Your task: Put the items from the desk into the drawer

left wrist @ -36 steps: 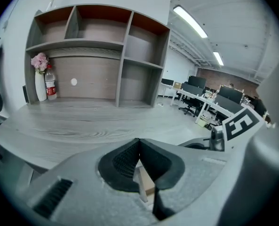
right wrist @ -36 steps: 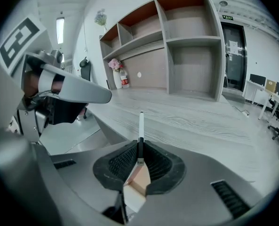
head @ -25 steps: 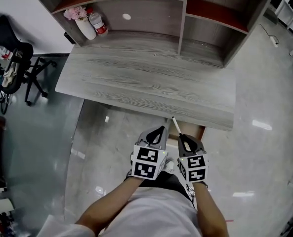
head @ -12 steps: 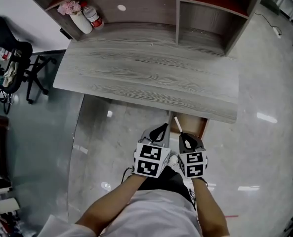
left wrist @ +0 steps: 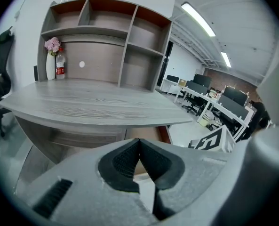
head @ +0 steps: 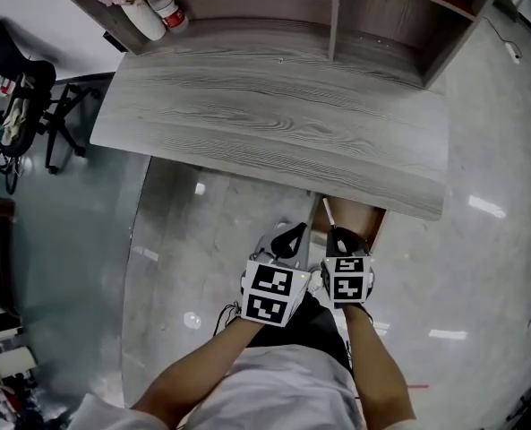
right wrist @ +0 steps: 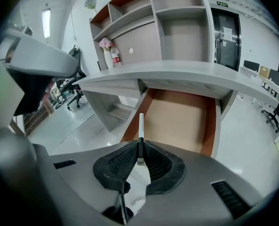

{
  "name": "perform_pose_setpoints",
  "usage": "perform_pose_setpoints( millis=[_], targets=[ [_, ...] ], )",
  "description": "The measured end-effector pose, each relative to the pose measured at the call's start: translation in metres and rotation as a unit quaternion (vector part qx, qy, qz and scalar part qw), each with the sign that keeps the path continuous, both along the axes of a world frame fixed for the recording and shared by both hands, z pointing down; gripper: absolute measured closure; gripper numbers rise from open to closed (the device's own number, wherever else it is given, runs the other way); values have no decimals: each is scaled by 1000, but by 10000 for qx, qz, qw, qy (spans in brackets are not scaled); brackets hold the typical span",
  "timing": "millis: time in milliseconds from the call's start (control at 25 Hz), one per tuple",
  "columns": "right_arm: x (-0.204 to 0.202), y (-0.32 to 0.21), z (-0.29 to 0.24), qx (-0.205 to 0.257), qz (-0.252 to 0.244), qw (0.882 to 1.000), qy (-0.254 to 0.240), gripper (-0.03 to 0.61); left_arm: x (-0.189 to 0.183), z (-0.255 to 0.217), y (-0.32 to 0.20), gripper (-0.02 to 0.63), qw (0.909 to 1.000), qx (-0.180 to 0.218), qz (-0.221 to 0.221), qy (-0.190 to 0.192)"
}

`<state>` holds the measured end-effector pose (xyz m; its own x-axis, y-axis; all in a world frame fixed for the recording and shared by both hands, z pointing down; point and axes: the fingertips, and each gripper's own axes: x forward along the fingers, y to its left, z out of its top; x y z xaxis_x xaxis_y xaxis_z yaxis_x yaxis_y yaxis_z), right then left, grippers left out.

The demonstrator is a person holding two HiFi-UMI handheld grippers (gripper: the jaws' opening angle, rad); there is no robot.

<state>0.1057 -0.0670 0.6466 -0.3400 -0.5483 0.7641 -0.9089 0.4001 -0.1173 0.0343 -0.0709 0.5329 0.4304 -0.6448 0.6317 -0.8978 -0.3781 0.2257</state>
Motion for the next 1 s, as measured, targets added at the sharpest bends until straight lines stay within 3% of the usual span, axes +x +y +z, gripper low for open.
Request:
perform_pose_setpoints(
  millis=[520,1000],
  targets=[
    [-11,-2,25,-535,-176,9979,323,538,-16,1,-9,611,9997,-63,-229,64],
    [-17,-1,19,-447,-179,9987,162,534,-21,3,-9,611,9996,-44,-261,62]
  ],
)
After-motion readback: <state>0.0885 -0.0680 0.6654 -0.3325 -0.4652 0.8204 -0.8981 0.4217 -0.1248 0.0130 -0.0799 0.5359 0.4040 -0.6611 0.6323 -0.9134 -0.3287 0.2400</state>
